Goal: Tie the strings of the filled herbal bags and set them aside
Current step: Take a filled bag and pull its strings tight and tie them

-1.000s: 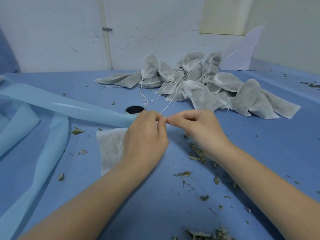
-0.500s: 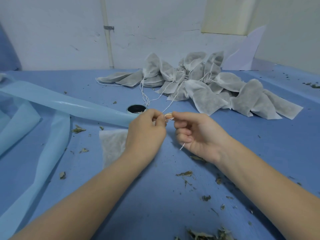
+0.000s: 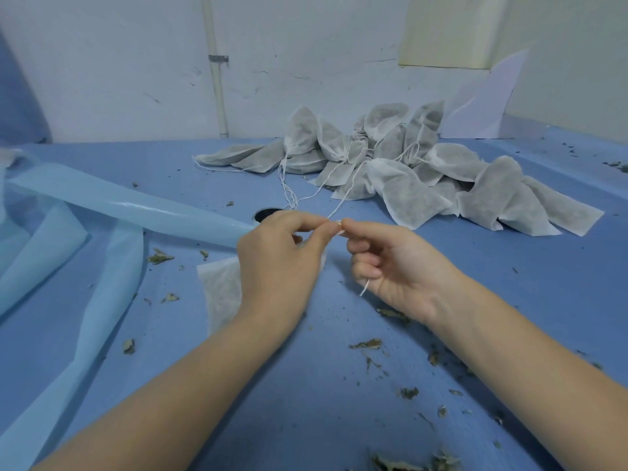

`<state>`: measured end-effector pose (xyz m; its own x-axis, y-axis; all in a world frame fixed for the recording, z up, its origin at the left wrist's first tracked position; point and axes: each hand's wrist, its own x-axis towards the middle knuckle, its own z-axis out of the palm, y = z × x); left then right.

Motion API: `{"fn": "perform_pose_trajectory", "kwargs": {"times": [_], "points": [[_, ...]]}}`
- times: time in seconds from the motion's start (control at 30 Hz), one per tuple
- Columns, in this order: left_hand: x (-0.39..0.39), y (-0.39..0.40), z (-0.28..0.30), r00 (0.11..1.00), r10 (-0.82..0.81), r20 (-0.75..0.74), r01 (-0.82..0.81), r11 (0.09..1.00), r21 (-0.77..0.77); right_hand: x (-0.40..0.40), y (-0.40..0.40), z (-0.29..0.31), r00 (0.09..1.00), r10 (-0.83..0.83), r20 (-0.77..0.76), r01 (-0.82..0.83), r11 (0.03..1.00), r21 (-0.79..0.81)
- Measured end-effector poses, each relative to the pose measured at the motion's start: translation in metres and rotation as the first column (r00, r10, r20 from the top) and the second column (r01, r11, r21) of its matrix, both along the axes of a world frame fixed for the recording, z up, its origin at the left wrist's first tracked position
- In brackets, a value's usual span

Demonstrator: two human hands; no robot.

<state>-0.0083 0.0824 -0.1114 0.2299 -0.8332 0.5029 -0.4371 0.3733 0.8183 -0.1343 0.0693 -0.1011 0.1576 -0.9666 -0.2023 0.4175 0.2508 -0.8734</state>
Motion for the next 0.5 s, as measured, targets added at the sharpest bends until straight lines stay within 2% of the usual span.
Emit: {"fn": "perform_pose_trajectory", "kwargs": {"times": [0.13,0.23,0.3,0.5], "points": [[0.0017,-0.0015,-0.0038,0.943,0.132,0.304,-0.093,0.986,-0.138,-0.0017,-0.0026,-0.0058,0.955,-0.128,-0.267,0.084,0.982,-0.169],[0.0012,-0.0023,-0.0062,0.891,0.180,0.417,-0.081,0.966,-0.244,-0.0050,-0.0036,-0.0073,0.932,-0.172,-0.319,0.089,0.962,-0.259],[0.0001,-0.0026,-0.0073,0.889,0.171,0.425,-0.063,0.965,-0.255,-0.0053,-0.0032,-0.0080,0.924,-0.187,-0.333,0.092,0.955,-0.280],[-0.0007,-0.0066,-0.0023,0.981,0.016,0.194,-0.034,0.996,0.088,-0.0034,-0.0019,-0.0098,0.950,-0.144,-0.276,0.063,0.958,-0.281]]}}
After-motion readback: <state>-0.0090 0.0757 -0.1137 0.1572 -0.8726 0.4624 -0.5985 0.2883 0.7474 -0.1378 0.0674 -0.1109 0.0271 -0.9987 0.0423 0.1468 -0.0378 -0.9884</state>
